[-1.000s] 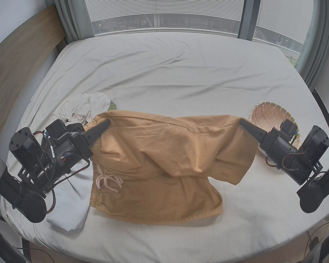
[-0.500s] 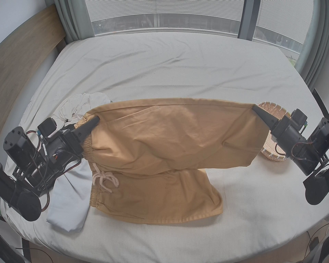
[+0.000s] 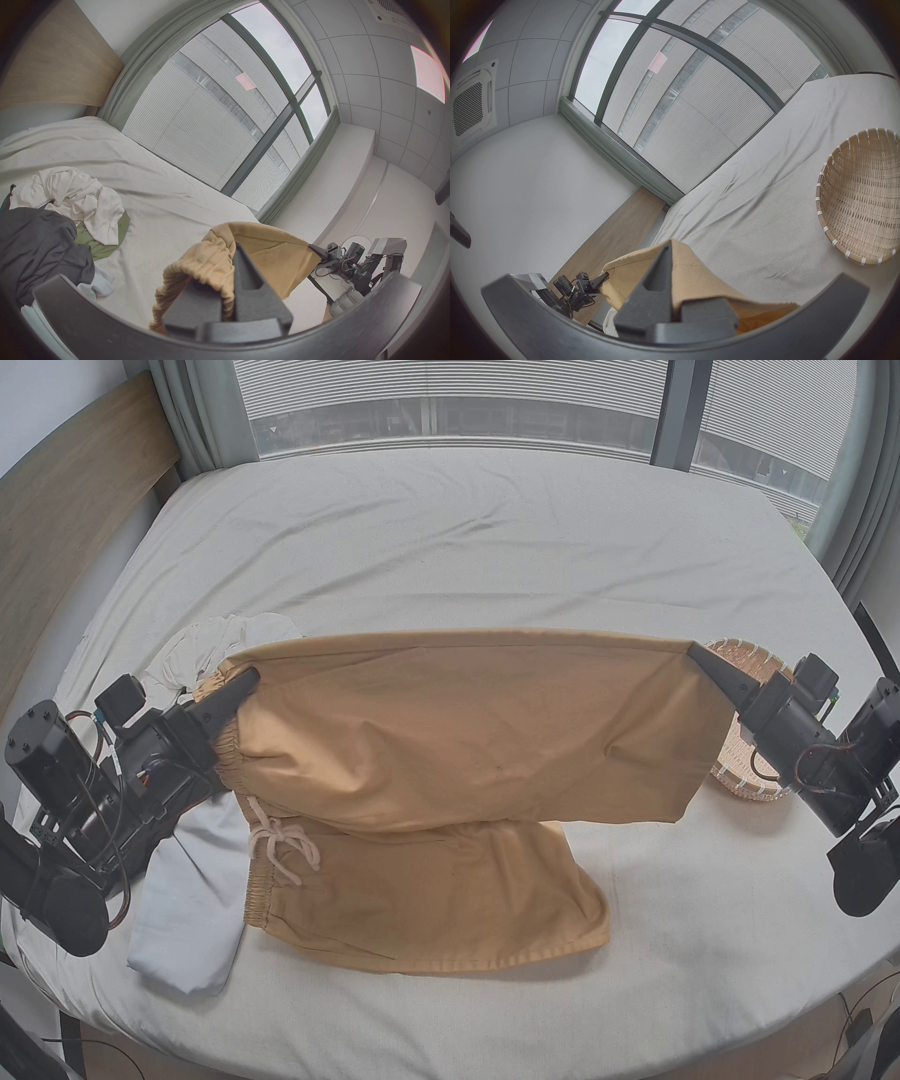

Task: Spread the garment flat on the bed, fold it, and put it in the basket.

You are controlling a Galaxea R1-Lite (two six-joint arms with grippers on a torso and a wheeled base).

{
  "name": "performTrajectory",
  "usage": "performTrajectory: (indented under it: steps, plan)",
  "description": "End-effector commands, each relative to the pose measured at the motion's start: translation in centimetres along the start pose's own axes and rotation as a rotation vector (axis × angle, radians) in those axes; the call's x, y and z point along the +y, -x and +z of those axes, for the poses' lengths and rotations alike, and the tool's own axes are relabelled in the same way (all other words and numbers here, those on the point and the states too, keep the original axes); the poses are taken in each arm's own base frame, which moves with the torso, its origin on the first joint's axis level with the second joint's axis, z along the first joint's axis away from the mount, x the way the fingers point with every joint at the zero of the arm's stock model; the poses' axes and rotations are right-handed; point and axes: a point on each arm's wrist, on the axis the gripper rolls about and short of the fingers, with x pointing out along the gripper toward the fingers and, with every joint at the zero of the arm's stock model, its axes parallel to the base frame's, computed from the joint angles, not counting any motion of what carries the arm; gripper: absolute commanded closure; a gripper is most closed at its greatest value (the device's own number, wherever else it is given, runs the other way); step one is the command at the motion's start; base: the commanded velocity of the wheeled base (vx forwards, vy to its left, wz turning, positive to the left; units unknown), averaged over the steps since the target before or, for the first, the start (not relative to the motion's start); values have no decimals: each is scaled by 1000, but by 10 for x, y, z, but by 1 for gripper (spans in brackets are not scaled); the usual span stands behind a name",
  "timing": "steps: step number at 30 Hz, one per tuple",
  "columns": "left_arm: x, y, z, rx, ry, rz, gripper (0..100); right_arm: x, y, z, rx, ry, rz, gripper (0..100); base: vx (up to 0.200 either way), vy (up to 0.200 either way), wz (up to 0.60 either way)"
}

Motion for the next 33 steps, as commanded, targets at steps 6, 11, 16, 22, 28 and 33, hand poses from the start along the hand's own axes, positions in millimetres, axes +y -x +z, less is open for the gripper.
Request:
performTrajectory:
  steps: [6,11,16,22,28,33]
  plan:
    - [28,-40,-5,-66,-12,63,100,-25,-39,0,11,-4,-25,100,0,0,0]
    - [42,-54,-13,-65,-13,77,100,-43,-55,1,-6,6,-36,100,0,0,0]
    - [56,-71,-18,-103,-15,110,100,-57,-70,7,-40,24,-33,100,0,0,0]
    - [72,-94,-24,-145,-26,118,100,-69,-90,8,-49,29,-27,100,0,0,0]
    - [86,-115,-24,-207,-42,122,100,-88,-107,11,-61,65,-41,100,0,0,0]
    - [97,-125,-33,-198,-38,130,100,-101,-115,10,-66,82,-50,100,0,0,0]
